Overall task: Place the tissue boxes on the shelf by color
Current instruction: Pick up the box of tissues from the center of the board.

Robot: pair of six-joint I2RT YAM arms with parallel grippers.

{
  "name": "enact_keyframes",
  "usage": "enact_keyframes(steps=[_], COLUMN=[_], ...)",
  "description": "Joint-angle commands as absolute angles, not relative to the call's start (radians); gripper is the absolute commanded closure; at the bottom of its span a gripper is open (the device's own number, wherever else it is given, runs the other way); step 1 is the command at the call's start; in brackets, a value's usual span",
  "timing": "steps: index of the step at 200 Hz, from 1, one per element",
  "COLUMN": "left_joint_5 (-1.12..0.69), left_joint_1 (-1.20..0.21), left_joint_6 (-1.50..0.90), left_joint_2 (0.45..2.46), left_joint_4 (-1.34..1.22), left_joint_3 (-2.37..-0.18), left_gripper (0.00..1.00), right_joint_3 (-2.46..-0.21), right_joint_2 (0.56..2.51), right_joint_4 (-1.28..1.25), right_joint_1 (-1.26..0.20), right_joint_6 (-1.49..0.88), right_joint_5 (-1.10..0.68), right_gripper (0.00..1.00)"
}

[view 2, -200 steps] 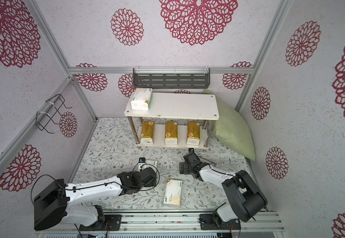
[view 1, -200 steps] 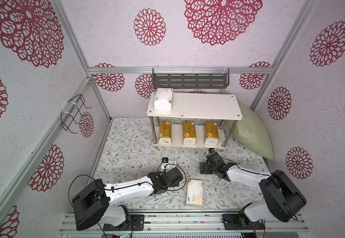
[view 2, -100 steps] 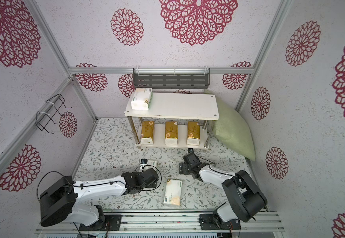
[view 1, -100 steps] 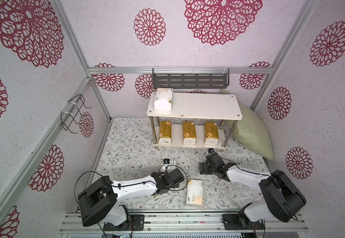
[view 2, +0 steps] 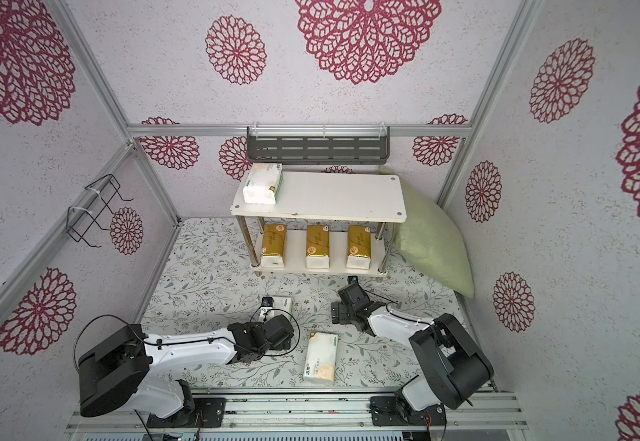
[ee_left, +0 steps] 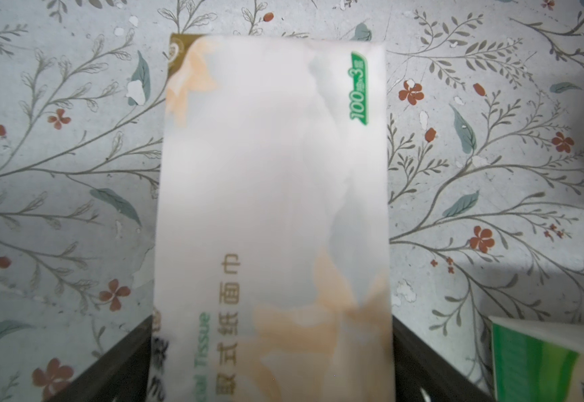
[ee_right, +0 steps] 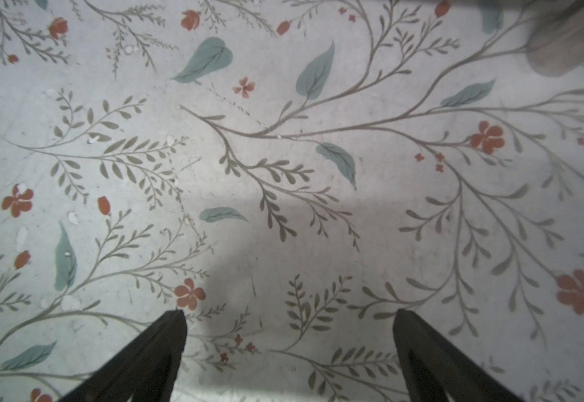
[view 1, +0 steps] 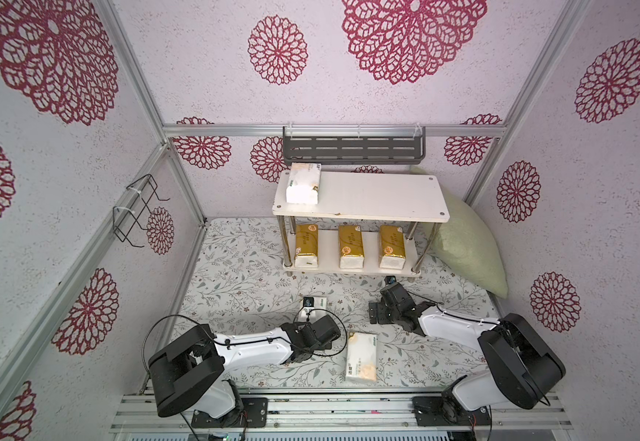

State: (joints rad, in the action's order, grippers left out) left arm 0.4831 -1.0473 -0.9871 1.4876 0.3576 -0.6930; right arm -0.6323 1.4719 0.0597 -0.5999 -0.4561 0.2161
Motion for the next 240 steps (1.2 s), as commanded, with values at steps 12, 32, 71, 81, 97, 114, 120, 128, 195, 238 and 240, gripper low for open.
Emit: enact_keyframes(steps=[12, 32, 71, 81, 97, 114, 120, 128, 195, 238, 240], left_joint_5=[0.47, 0.463, 0.462, 0.477, 0.501, 0.515, 0.517, 0.518, 0.504, 0.534, 0.534], left_joint_1=[-1.059, -1.058, -1.061, -1.064, -1.065, -1.066, -1.066, -1.068, -1.079, -1.08, -1.08], left_joint_6=[-1.0, -0.988, -0.977, -0.976, -0.967, -0.956, -0.952, -0.943, -0.86, -0.777, -0.773], left_joint_2=[1.487, 1.493, 1.502, 1.491, 1.465, 1.435, 1.424, 1.407, 1.276, 1.273, 1.274], left_joint_4=[0.336, 0.324, 0.327, 0.351, 0.393, 0.44, 0.457, 0.476, 0.636, 0.764, 0.768], left_joint_3=[-0.663, -0.658, -0.672, -0.682, -0.705, -0.731, -0.741, -0.755, -0.931, -1.133, -1.145], left_gripper=[0.03, 0.02, 0.05, 0.06, 0.07, 0.09, 0.09, 0.09, 0.1, 0.1, 0.1], right_joint_3=[-0.663, -0.664, -0.664, -0.664, -0.663, -0.663, -0.664, -0.664, -0.665, -0.672, -0.673], right_joint_2=[1.48, 1.48, 1.47, 1.467, 1.465, 1.463, 1.464, 1.462, 1.449, 1.455, 1.456], right_joint_4=[0.042, 0.044, 0.053, 0.055, 0.057, 0.057, 0.057, 0.058, 0.073, 0.08, 0.08], right_joint_1=[-0.611, -0.614, -0.616, -0.615, -0.615, -0.615, -0.615, -0.615, -0.615, -0.615, -0.615], right_joint_6=[-0.479, -0.479, -0.479, -0.478, -0.478, -0.48, -0.48, -0.479, -0.47, -0.469, -0.469], right_joint_5=[0.241, 0.241, 0.248, 0.252, 0.253, 0.254, 0.253, 0.253, 0.272, 0.276, 0.277], right_gripper=[0.01, 0.01, 0.01, 0.01, 0.01, 0.01, 0.01, 0.01, 0.01, 0.01, 0.01])
